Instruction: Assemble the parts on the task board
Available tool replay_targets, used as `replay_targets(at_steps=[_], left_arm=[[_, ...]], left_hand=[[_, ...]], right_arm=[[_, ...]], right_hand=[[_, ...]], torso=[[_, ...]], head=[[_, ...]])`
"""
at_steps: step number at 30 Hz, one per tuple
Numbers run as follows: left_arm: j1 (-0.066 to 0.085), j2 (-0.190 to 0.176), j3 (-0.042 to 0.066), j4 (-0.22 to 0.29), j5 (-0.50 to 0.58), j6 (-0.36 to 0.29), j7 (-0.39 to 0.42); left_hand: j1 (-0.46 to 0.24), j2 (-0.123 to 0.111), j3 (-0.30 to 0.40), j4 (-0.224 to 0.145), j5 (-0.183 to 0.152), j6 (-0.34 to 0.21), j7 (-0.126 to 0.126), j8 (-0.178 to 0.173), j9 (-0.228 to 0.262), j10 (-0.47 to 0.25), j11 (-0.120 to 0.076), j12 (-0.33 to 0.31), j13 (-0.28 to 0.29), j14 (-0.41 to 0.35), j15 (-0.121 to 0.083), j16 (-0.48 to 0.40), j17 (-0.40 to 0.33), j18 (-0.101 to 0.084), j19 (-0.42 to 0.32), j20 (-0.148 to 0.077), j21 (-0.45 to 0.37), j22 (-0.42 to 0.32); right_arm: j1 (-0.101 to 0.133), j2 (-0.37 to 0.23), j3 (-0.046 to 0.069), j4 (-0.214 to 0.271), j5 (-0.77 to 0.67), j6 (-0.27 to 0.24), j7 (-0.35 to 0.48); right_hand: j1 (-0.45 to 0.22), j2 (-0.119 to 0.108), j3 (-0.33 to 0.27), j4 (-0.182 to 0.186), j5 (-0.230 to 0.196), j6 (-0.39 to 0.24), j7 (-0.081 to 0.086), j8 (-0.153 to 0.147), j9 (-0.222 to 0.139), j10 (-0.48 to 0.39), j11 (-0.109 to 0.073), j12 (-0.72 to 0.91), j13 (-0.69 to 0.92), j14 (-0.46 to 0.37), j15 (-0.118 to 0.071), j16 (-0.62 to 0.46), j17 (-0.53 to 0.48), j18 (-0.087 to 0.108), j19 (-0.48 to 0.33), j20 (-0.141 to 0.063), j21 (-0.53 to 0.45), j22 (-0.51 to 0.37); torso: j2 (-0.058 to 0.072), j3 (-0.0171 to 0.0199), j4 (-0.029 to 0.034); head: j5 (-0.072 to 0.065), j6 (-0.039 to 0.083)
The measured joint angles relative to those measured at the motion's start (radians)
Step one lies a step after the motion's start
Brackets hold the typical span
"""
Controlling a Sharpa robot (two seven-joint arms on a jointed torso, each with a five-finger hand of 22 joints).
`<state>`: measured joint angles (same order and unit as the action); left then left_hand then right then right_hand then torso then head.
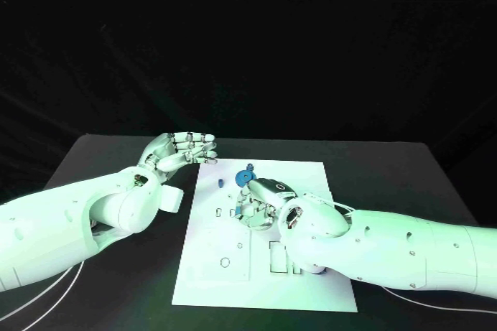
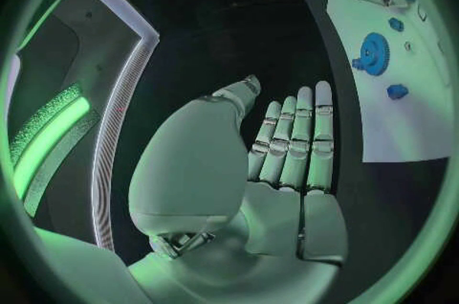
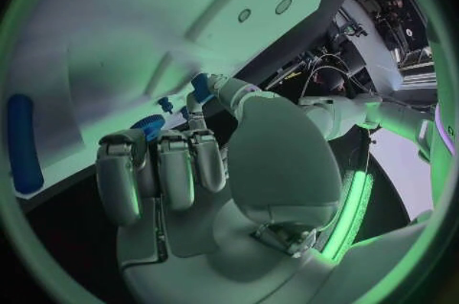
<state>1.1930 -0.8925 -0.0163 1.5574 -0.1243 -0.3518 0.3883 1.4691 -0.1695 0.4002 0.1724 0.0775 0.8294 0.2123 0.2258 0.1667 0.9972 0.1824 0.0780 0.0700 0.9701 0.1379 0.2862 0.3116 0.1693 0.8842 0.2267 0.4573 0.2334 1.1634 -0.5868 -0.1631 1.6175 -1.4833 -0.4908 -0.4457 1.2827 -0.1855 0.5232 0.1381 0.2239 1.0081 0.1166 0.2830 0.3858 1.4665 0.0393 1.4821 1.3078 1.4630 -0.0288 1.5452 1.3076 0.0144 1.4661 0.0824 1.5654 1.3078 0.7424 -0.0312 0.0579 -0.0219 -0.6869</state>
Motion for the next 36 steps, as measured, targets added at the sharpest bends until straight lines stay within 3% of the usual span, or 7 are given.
replay_targets(at_steps=[9, 23, 36], left_arm=[[0.0, -0.002, 0.0, 0.0, 0.0, 0.001, -0.003], [0.0, -0.002, 0.0, 0.0, 0.0, 0.002, -0.006], [0.0, -0.003, 0.0, -0.001, 0.0, 0.004, -0.009]], left_hand=[[0.0, 0.0, 0.0, 0.0, 0.0, 0.0, 0.0, 0.0, 0.0, 0.0, 0.0, 0.0, 0.0, 0.0, 0.0, 0.0, 0.0, 0.0, 0.0, 0.0, 0.003, 0.001], [0.0, 0.0, 0.0, 0.0, 0.0, 0.0, 0.0, 0.0, 0.0, 0.0, 0.0, 0.0, 0.0, 0.0, 0.0, 0.0, 0.001, 0.0, 0.0, 0.0, 0.003, 0.001], [0.0, 0.0, 0.0, 0.0, 0.0, 0.0, 0.0, 0.0, 0.001, 0.0, 0.0, 0.0, 0.0, 0.0, 0.0, 0.0, 0.002, 0.0, 0.0, 0.0, 0.003, 0.002]], right_arm=[[-0.005, 0.003, -0.001, -0.009, -0.023, 0.0, -0.002], [-0.007, 0.004, -0.002, -0.01, -0.044, 0.0, -0.003], [-0.007, 0.004, -0.002, -0.013, -0.048, 0.002, -0.003]], right_hand=[[-0.009, -0.009, 0.0, 0.0, 0.0, 0.001, -0.001, 0.0, 0.029, 0.0, 0.0, 0.0, 0.0, 0.0, 0.0, 0.0, 0.0, 0.0, 0.0, 0.0, 0.0, 0.0], [-0.02, -0.02, -0.003, -0.003, 0.0, -0.003, -0.004, 0.0, 0.036, 0.0, 0.0, -0.008, 0.0, 0.0, 0.0, 0.0, 0.0, 0.0, 0.0, 0.0, 0.0, 0.0], [-0.039, -0.04, -0.01, -0.005, 0.0, -0.038, 0.013, -0.013, 0.026, 0.0, 0.0, -0.025, 0.0, 0.0, 0.0, -0.004, 0.0, 0.0, 0.0, 0.0, 0.0, 0.0]], torso=[[0.0, -0.0004, -0.0001], [0.0, 0.0, -0.001], [-0.001, 0.0001, -0.0015]], head=[[0.004, -0.003], [0.006, -0.003], [0.006, -0.003]])
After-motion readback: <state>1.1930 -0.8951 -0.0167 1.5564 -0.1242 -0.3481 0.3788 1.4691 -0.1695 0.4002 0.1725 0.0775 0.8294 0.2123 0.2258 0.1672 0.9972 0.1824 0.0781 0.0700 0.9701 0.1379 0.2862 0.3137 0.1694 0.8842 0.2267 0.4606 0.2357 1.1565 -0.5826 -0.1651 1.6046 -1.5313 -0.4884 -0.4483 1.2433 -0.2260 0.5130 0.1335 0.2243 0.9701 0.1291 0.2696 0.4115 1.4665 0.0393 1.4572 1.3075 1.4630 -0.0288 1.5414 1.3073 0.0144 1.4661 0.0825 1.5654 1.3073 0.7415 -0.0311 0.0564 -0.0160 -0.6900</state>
